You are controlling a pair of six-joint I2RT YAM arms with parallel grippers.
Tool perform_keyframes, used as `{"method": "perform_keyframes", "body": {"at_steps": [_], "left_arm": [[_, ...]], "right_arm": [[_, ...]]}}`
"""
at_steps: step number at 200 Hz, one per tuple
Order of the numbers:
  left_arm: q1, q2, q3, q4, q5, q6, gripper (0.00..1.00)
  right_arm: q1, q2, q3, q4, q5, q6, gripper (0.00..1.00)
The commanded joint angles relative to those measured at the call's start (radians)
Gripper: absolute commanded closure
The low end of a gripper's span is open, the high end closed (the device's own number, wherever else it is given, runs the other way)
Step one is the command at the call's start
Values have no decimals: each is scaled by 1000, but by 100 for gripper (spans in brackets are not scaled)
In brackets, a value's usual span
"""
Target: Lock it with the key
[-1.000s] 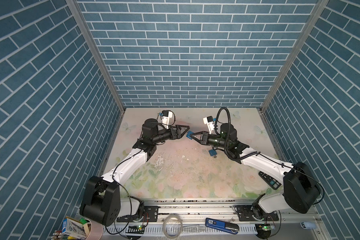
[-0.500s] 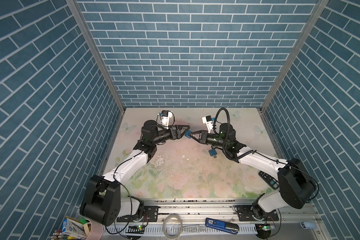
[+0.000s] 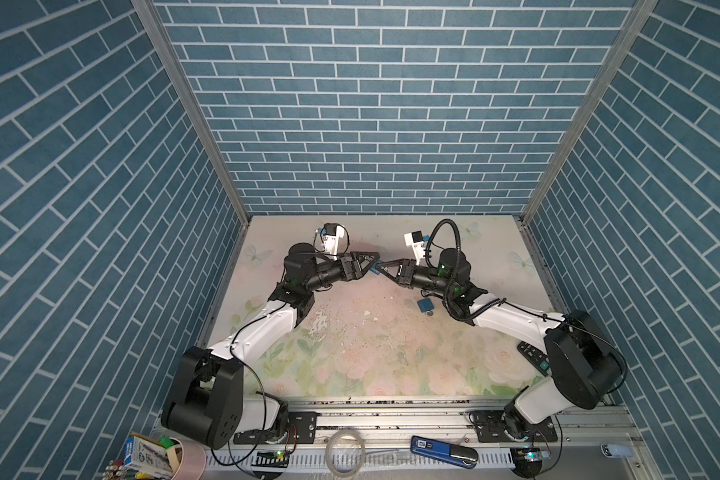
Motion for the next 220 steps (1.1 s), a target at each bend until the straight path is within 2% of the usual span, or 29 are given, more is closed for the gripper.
{"method": "perform_keyframes", "body": {"at_steps": [1,53,120,152,220], "left_arm": [[-7,-10,-19,69,1,-18,9],[-12,-3,-24,95,-14,-24,9],[-24,21,-32,210,1,-101,11],[-24,-5,-44,192,13,-106,14],[-25,-48,-38,49,-42,-43,15]], "right_arm": [[-4,0,-11,132,-19,59,100],[-3,-15,-17,155,-14,80,100],[-4,3,-27,180,-16,94,100],[-10,10,-13,160,-12,82,100],[-10,3,4,61,-6,22,100]]}}
